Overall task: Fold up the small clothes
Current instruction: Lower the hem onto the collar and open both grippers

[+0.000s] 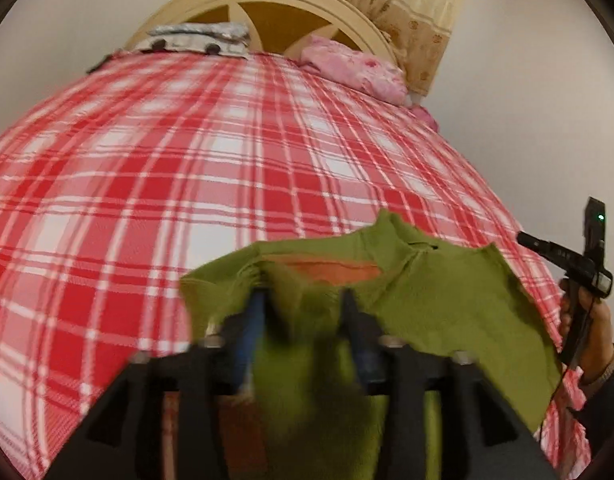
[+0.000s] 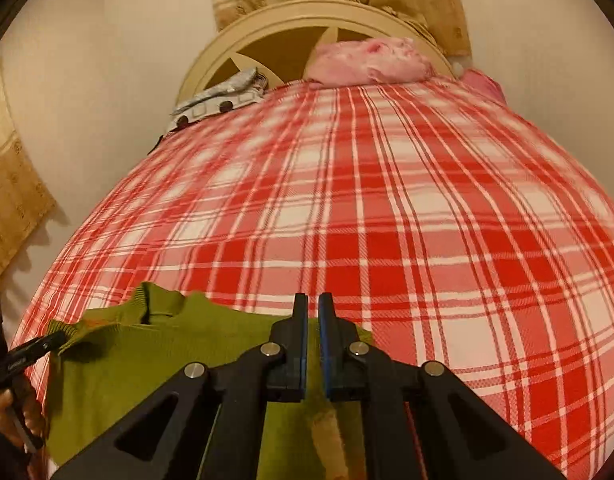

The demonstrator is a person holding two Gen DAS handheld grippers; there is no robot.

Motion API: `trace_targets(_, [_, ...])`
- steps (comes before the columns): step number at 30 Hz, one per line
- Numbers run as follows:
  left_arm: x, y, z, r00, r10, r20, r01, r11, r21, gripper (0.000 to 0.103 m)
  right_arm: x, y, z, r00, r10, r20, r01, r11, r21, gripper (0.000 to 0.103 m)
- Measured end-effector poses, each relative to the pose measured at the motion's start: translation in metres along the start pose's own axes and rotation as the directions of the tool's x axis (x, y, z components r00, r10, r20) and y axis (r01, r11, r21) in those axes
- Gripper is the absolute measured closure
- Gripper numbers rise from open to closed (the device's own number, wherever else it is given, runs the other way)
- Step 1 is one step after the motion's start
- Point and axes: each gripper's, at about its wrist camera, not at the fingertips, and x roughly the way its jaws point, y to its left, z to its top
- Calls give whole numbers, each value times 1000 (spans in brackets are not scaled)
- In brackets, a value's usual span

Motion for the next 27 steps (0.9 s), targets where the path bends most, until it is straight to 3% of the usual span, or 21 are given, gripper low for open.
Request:
trace_targets(2, [-11,3,-1,998,37,46,-37,999,10,21,-4,2,-7,1000,-17,6,17,999,-30,97])
trace_targets(4, [-26,8,-2,995,57,82,-58,998,12,16,-11,5,-16,1000,-6,-7,5,998,-62,94])
trace_targets(6, [-34,11,-7,995,57,83,-58,998,8,15,-19,8,-26,999,22,-27,-24,996,-90,60])
trace_targets(7, [-39,11,-11,995,62,72,-63,998,10,15,-24,8,-31,997,62,-45,-66,993,-95,12])
trace_targets(8, [-42,12,-15,996,60,67,-61,998,12,15,-32,8,-37,995,91,-48,-95,991,-96,2])
trace_targets(15, [-60,5,-63,999,45,4,-45,998,36,15,-76,3,-75,991,76,-109,-84,994,-74,2])
trace_targets(19, [-55,-2,-81,991,127,-36,-123,988,93,15,-86,12,-106,986,3,-165,-31,985,-168,2])
trace_targets(23, [-43,6,-94,978,170,-120,-159,982,97,15,-83,9,-142,953,-173,-247,108,960,-258,2])
trace_targets(24, [-42,9,-98,975,178,-131,-168,982,85,15,-80,4,-153,941,-185,-284,115,962,-247,2])
trace_targets(27, [-47,16,-104,977,169,-129,-163,985,52,14,-85,-10,-168,942,-150,-300,102,980,-168,3])
